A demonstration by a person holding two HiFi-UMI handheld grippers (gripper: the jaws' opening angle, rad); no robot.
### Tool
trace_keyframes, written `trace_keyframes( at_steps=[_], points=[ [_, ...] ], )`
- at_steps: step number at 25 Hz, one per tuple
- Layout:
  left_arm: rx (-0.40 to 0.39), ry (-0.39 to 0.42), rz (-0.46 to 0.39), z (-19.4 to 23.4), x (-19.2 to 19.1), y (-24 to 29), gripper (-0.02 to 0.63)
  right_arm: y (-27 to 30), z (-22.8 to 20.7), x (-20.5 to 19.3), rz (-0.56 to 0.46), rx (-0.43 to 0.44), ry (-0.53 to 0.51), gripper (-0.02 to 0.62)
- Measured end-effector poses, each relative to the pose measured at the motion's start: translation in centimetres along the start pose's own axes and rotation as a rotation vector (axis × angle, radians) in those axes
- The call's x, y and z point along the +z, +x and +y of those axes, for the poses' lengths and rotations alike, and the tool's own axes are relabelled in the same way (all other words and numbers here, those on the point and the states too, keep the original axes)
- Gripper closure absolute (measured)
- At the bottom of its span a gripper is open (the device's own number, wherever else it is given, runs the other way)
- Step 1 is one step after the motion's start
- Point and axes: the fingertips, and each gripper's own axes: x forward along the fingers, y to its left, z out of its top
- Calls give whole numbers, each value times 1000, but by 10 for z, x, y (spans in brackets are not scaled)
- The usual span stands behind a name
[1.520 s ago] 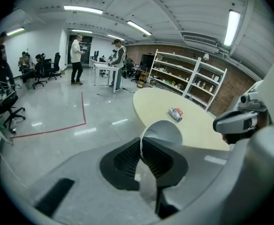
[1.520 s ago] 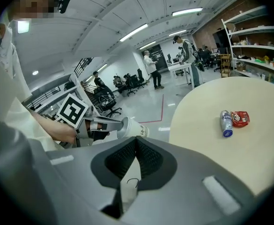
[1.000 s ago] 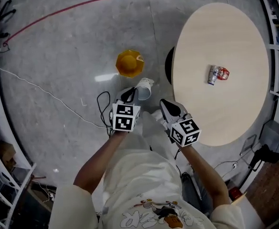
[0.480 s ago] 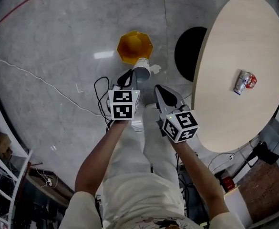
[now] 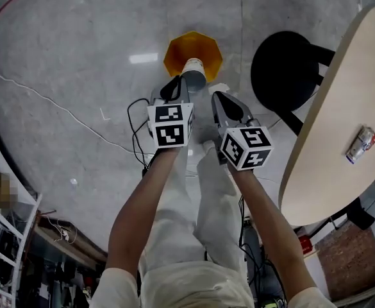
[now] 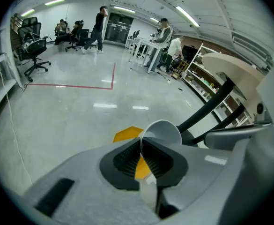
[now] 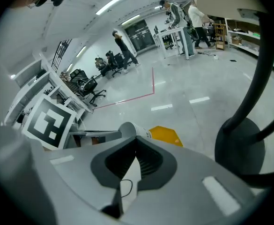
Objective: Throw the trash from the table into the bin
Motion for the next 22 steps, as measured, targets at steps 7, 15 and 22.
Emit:
trace_keyframes(
  at_steps=[7, 15, 22],
  points=[
    [34, -18, 21, 22, -25, 59, 582, 60, -32, -15, 34, -20, -14, 589],
    [74, -18, 112, 39, -61, 122, 581, 73, -39, -35, 78, -2, -15, 589],
    [32, 4, 151, 30, -72, 124, 440, 61, -46, -43, 84, 2, -36, 561]
  ],
)
